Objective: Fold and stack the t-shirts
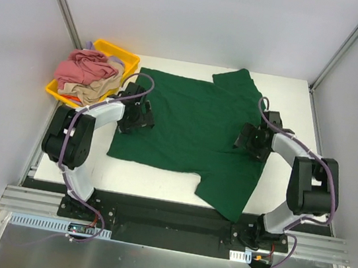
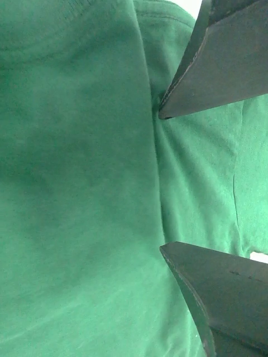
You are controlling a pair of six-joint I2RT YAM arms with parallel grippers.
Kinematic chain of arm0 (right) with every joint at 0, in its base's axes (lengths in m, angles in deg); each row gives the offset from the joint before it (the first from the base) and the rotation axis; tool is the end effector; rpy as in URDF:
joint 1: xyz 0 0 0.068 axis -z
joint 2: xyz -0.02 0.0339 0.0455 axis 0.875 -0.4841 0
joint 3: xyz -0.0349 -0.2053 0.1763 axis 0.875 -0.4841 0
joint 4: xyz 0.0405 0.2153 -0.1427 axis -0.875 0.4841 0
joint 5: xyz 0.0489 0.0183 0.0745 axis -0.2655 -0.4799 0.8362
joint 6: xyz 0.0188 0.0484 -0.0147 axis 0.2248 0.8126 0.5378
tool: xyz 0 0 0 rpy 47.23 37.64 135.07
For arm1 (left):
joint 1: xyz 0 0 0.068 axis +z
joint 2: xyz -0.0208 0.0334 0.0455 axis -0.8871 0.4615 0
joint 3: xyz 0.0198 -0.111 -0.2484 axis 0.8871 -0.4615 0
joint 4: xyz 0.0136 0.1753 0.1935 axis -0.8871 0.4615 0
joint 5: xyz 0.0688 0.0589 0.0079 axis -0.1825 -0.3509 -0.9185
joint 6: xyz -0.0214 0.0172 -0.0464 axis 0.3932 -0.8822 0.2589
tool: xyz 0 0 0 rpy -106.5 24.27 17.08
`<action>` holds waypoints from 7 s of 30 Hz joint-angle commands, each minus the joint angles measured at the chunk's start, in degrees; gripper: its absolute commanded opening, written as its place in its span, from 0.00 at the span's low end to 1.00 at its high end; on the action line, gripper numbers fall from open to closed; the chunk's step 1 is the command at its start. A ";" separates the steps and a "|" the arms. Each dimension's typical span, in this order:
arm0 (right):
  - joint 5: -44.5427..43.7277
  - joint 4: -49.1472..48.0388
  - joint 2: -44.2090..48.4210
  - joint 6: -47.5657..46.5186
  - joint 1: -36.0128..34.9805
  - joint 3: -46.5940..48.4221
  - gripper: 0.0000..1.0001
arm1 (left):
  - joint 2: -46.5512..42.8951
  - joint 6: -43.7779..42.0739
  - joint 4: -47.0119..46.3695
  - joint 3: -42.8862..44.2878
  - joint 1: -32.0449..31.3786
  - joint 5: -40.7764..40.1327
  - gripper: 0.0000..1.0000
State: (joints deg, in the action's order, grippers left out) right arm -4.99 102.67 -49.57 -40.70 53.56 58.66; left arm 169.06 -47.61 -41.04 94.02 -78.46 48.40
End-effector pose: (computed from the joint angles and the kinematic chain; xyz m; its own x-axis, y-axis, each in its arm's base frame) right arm 0.3057 0.0440 0.1743 -0.8803 0.0624 -0.4702 -0.0278 0.9828 0.1825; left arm 0.3353 -0.0953 0.1757 -0.8156 -0.3670 -0.4473 -0.2478 0.9202 -0.3032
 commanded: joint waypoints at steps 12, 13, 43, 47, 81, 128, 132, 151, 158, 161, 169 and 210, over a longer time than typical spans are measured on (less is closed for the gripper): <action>2.44 3.78 10.74 -1.55 2.22 6.66 0.96 | -6.16 1.93 -1.45 1.34 1.62 3.97 0.99; 3.14 3.60 14.26 -0.49 1.95 5.07 0.96 | -9.76 2.72 -1.10 -1.21 1.36 3.09 0.99; 11.67 -1.68 34.76 5.23 -0.78 -14.98 0.96 | -35.20 19.68 14.90 -28.04 1.35 -17.40 0.46; 11.76 -2.65 36.79 5.40 -0.86 -16.12 0.96 | -34.76 20.04 13.67 -29.09 1.27 -16.69 0.43; 4.20 4.65 43.82 1.45 -0.69 -17.62 0.96 | -38.27 25.49 -4.17 -33.75 1.62 -21.18 0.40; -11.96 18.97 33.29 15.95 -31.00 -23.25 0.74 | -37.21 20.13 -6.28 -33.84 1.97 -11.95 0.00; -15.05 19.68 29.33 17.09 -31.80 -20.88 0.70 | -37.74 19.43 -6.28 -33.93 1.97 -11.86 0.00; -13.46 21.59 32.38 19.73 -32.42 -20.18 0.00 | -44.58 18.90 -3.30 -34.45 1.97 -12.38 0.00; -8.65 34.95 46.71 17.53 -32.33 -15.96 0.01 | -57.41 20.74 5.13 -36.30 1.97 -12.91 0.00; -3.64 40.58 49.71 17.36 -32.42 -14.37 0.00 | -62.69 21.62 9.26 -37.26 1.97 -12.47 0.00; 2.78 51.06 52.43 16.83 -32.33 -11.82 0.00 | -70.78 23.55 18.67 -37.18 1.97 -10.72 0.00; -3.80 21.18 18.70 -3.12 -5.00 16.21 0.01 | -30.37 24.87 0.57 -13.01 1.88 -22.93 0.00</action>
State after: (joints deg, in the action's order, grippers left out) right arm -9.08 126.91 -28.32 -41.86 47.05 69.70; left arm 136.32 -23.28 -38.29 76.88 -76.69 28.91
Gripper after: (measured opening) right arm 0.028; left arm 0.010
